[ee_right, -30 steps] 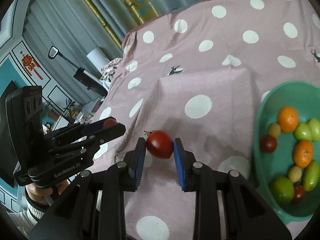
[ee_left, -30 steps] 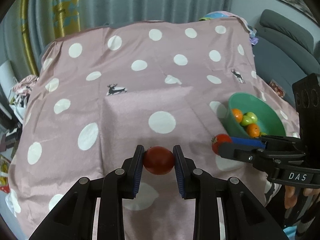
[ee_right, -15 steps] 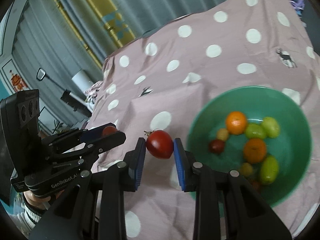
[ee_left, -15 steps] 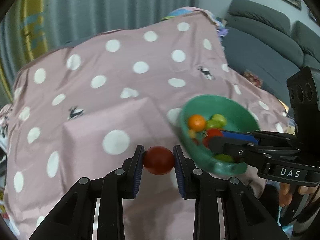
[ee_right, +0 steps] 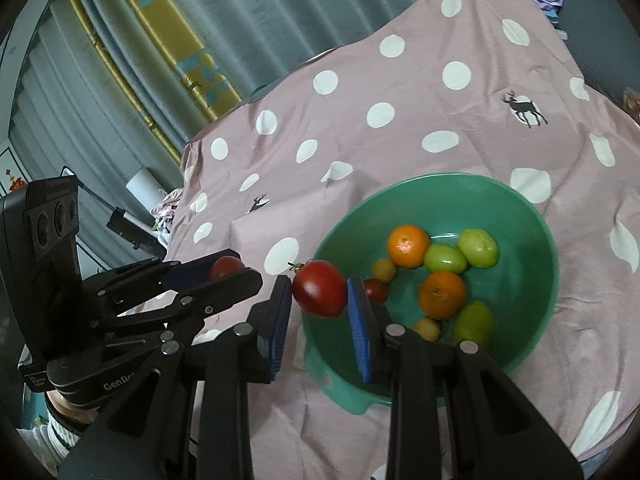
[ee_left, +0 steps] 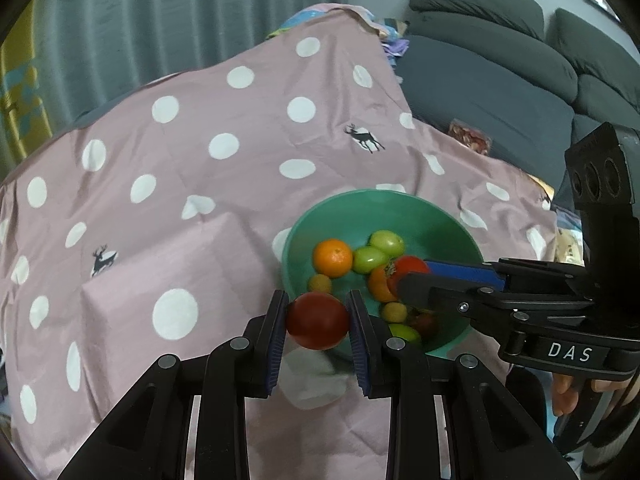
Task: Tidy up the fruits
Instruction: 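Carry both cherry tomatoes into the green bowl and open both grippers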
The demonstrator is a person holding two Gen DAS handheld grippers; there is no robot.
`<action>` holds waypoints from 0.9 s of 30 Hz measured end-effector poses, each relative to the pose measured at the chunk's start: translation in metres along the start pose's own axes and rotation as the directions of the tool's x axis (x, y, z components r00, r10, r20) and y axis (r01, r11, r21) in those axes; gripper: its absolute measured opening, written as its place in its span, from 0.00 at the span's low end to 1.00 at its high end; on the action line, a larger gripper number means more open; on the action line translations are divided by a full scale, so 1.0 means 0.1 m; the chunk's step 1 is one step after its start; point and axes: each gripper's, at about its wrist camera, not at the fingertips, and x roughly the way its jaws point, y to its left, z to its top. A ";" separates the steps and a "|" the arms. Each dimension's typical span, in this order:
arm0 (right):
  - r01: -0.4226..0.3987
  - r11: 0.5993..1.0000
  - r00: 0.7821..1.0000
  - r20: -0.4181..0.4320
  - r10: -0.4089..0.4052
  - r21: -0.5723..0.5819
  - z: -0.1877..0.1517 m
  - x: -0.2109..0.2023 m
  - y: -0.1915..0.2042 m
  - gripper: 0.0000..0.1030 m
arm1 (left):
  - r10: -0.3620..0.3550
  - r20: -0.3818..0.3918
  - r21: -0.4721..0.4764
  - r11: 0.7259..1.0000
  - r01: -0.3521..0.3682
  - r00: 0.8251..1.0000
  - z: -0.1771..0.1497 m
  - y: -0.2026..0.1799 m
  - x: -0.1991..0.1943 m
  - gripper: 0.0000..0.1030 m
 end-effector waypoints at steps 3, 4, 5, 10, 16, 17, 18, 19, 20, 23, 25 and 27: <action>0.006 1.000 1.000 0.006 -0.006 0.014 0.00 -0.04 -0.07 0.28 | -0.003 -0.008 0.012 1.000 0.003 1.000 0.04 -0.06 0.05 0.29; 0.007 1.000 1.000 0.007 -0.007 0.018 -0.01 -0.05 -0.09 0.28 | -0.003 -0.010 0.016 1.000 0.004 1.000 0.05 -0.08 0.06 0.29; 0.008 1.000 1.000 0.008 -0.008 0.022 -0.01 -0.06 -0.11 0.28 | -0.004 -0.013 0.022 1.000 0.005 1.000 0.06 -0.10 0.08 0.29; 0.013 0.999 1.000 0.017 -0.014 0.038 -0.01 -0.11 -0.21 0.28 | -0.009 -0.022 0.041 0.999 0.010 1.000 0.08 -0.20 0.14 0.29; 0.011 0.999 0.999 0.031 -0.013 0.048 -0.01 -0.19 -0.29 0.28 | -0.012 -0.035 0.064 0.998 0.014 0.999 0.11 -0.30 0.21 0.29; 0.012 0.999 0.999 0.030 -0.014 0.048 -0.01 -0.19 -0.30 0.28 | -0.011 -0.036 0.067 0.998 0.014 0.999 0.12 -0.31 0.22 0.29; 0.016 0.999 0.999 0.028 -0.017 0.050 -0.01 -0.18 -0.32 0.28 | -0.011 -0.039 0.071 0.997 0.013 0.999 0.12 -0.32 0.24 0.29; 0.018 0.998 0.999 0.026 -0.020 0.054 -0.01 -0.18 -0.33 0.28 | -0.009 -0.042 0.073 0.997 0.012 0.999 0.12 -0.33 0.26 0.29; 0.018 0.998 1.000 0.025 -0.019 0.057 -0.01 -0.18 -0.35 0.28 | -0.007 -0.045 0.075 0.997 0.010 0.999 0.12 -0.33 0.28 0.29; 0.016 0.998 1.000 0.025 -0.017 0.066 -0.02 -0.18 -0.39 0.28 | -0.004 -0.056 0.078 0.997 0.009 0.998 0.12 -0.33 0.32 0.29; 0.017 0.998 1.000 0.022 -0.018 0.068 -0.02 -0.17 -0.40 0.28 | 0.000 -0.064 0.083 0.997 0.005 0.998 0.13 -0.34 0.35 0.29; 0.021 0.997 1.000 0.017 -0.022 0.071 -0.02 -0.16 -0.42 0.28 | 0.002 -0.071 0.089 0.996 0.004 0.998 0.13 -0.35 0.38 0.29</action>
